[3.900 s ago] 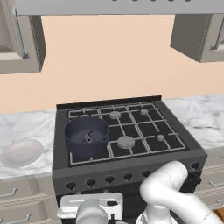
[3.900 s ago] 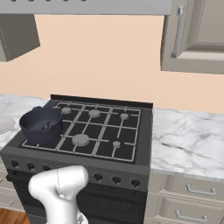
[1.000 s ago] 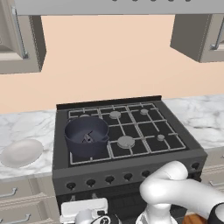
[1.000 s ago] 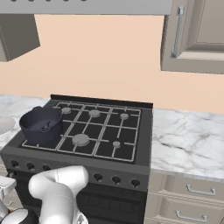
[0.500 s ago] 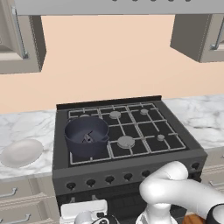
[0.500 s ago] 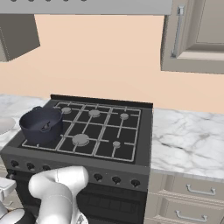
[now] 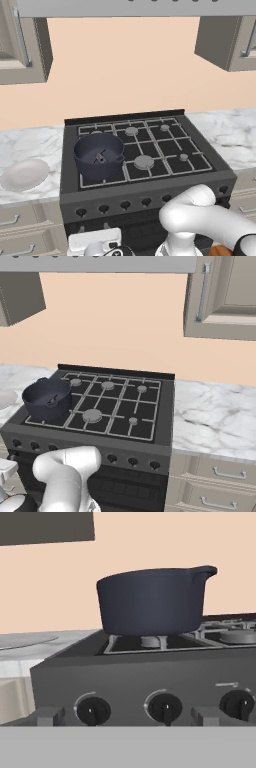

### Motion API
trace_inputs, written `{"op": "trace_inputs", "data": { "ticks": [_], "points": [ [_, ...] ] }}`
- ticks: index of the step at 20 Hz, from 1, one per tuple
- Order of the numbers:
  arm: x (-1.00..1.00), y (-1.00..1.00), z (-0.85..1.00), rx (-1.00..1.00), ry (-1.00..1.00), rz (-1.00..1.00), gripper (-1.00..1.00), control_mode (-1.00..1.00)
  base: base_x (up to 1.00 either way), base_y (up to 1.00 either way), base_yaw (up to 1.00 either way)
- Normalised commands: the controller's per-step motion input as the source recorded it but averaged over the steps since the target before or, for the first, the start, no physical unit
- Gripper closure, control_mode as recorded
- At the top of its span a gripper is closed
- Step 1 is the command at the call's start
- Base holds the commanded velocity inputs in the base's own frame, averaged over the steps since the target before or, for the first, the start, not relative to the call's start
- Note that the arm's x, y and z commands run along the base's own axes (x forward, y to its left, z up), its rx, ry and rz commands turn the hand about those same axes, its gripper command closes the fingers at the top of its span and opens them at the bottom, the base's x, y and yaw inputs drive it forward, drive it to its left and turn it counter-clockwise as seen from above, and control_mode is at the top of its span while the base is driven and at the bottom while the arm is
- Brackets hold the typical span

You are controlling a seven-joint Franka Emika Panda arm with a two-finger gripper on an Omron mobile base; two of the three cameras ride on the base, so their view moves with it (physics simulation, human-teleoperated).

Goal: Retrieve the frozen meat and place it in the pot on a burner. Then turn the burner on.

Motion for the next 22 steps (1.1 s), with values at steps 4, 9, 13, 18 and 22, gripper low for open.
{"op": "trace_inputs", "data": {
  "ticks": [4,9,13,18,22],
  "points": [
    [0.0,0.03,-0.07,-0.08,-0.05,0.0,-1.0,-1.0,0.0,0.0,0.0],
    [0.0,0.1,-0.17,-0.07,-0.02,0.0,-1.0,-1.0,0.0,0.0,0.0],
    [0.0,0.07,-0.13,0.0,0.0,0.0,-1.0,-1.0,0.0,0.0,0.0],
    [0.0,0.03,-0.01,0.0,0.0,-0.01,-1.0,-1.0,0.0,0.0,0.0],
    [0.0,0.06,-0.12,0.0,0.0,-0.05,-1.0,-1.0,0.0,0.0,0.0]
  ]
}}
